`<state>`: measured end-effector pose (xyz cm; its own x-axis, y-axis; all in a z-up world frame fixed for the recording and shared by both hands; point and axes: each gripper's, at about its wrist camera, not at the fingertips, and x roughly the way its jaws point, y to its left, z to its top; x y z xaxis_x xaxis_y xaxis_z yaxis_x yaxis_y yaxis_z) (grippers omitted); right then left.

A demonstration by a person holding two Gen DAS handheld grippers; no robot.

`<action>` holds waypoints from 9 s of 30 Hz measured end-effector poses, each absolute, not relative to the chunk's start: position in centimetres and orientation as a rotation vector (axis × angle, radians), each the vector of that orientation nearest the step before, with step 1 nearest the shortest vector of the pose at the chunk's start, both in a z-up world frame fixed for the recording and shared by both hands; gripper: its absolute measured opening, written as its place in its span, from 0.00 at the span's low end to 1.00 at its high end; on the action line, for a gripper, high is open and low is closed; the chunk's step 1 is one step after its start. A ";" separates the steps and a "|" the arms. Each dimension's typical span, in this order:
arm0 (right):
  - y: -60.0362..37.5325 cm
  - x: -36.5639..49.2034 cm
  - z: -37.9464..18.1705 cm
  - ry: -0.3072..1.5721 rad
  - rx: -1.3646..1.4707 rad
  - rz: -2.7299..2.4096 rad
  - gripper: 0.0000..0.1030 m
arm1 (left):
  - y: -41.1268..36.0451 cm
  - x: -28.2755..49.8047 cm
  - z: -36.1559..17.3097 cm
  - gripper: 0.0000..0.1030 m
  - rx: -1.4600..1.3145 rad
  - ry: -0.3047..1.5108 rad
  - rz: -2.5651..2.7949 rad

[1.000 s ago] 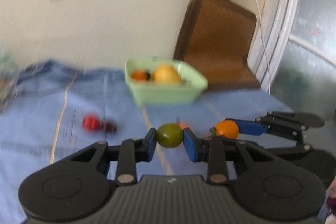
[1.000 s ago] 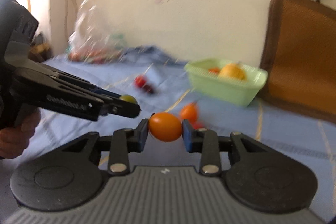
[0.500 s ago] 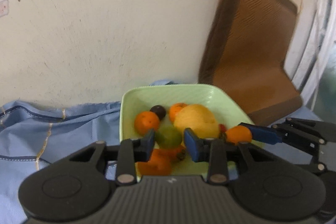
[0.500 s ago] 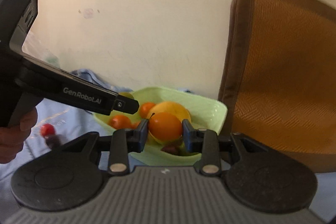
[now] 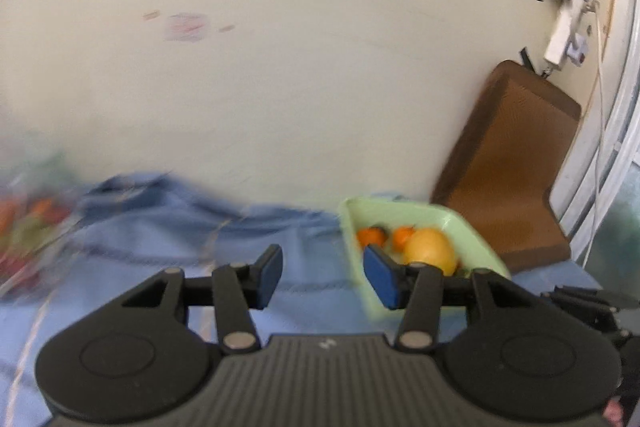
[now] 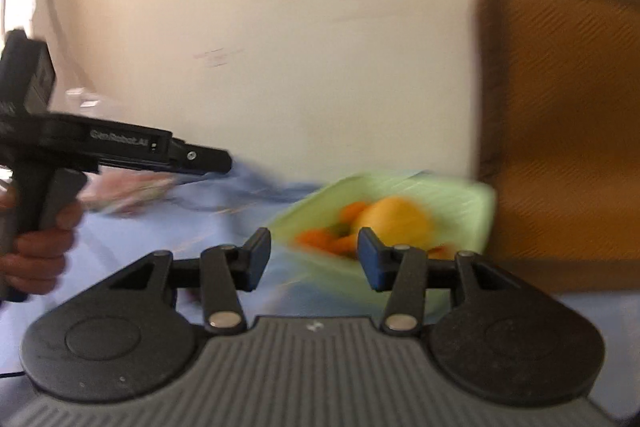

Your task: Organize fruits

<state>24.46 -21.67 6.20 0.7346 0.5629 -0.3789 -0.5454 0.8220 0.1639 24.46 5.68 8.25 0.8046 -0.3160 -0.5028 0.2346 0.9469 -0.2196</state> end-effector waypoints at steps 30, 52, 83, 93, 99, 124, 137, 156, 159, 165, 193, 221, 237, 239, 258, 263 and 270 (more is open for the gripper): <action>-13.4 17.9 4.0 0.579 -0.300 0.709 0.25 | 4.8 19.6 2.4 0.30 -0.230 0.720 -0.421; -22.5 7.6 0.8 0.544 -0.136 0.439 0.26 | -3.1 7.1 1.4 0.36 0.038 0.659 -0.471; -22.0 7.1 0.2 0.521 -0.135 0.405 0.41 | -3.4 6.1 0.1 0.30 0.098 0.601 -0.409; -21.6 6.9 0.2 0.518 -0.149 0.412 0.33 | -3.2 6.1 0.1 0.30 0.088 0.602 -0.412; -21.6 7.0 0.2 0.522 -0.140 0.414 0.34 | -3.4 6.0 0.2 0.31 0.102 0.599 -0.403; -21.7 7.0 0.1 0.525 -0.136 0.411 0.37 | -3.3 6.1 0.2 0.32 0.099 0.601 -0.397; -22.0 6.7 0.1 0.529 -0.122 0.411 0.38 | -3.3 6.2 0.2 0.31 0.091 0.602 -0.399; -23.7 12.6 3.6 0.428 -0.042 0.434 0.27 | -3.5 14.9 6.7 0.30 0.107 0.470 -0.391; -23.5 16.8 4.8 0.399 -0.032 0.424 0.27 | -4.8 19.5 7.6 0.30 0.133 0.464 -0.380; -22.7 24.8 4.7 0.405 0.012 0.400 0.27 | -6.7 27.8 6.2 0.30 0.166 0.534 -0.349; -25.4 17.4 1.9 0.526 0.161 0.427 0.39 | -1.9 18.1 3.4 0.43 -0.064 0.645 -0.335; -25.2 8.8 -0.2 0.520 0.256 0.365 0.40 | -3.0 8.1 0.9 0.46 0.034 0.579 -0.112; -25.0 9.2 -0.2 0.536 0.254 0.378 0.41 | -2.8 8.7 0.7 0.46 0.016 0.612 -0.136; -25.0 9.1 -0.2 0.537 0.254 0.378 0.41 | -2.7 8.7 0.6 0.46 0.009 0.614 -0.138; -25.2 9.2 -0.2 0.536 0.271 0.378 0.42 | -2.7 8.6 0.7 0.48 -0.002 0.605 -0.137; -25.2 9.2 -0.3 0.536 0.274 0.381 0.43 | -2.5 8.8 0.7 0.49 -0.016 0.610 -0.128; -25.2 9.2 -0.2 0.532 0.277 0.382 0.44 | -2.6 8.7 0.6 0.50 -0.006 0.609 -0.120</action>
<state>9.17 -25.23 -0.23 0.7944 0.4210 -0.4378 -0.2798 0.8934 0.3514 8.74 -2.60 0.61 0.8134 -0.1146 -0.5703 0.1111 0.9930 -0.0412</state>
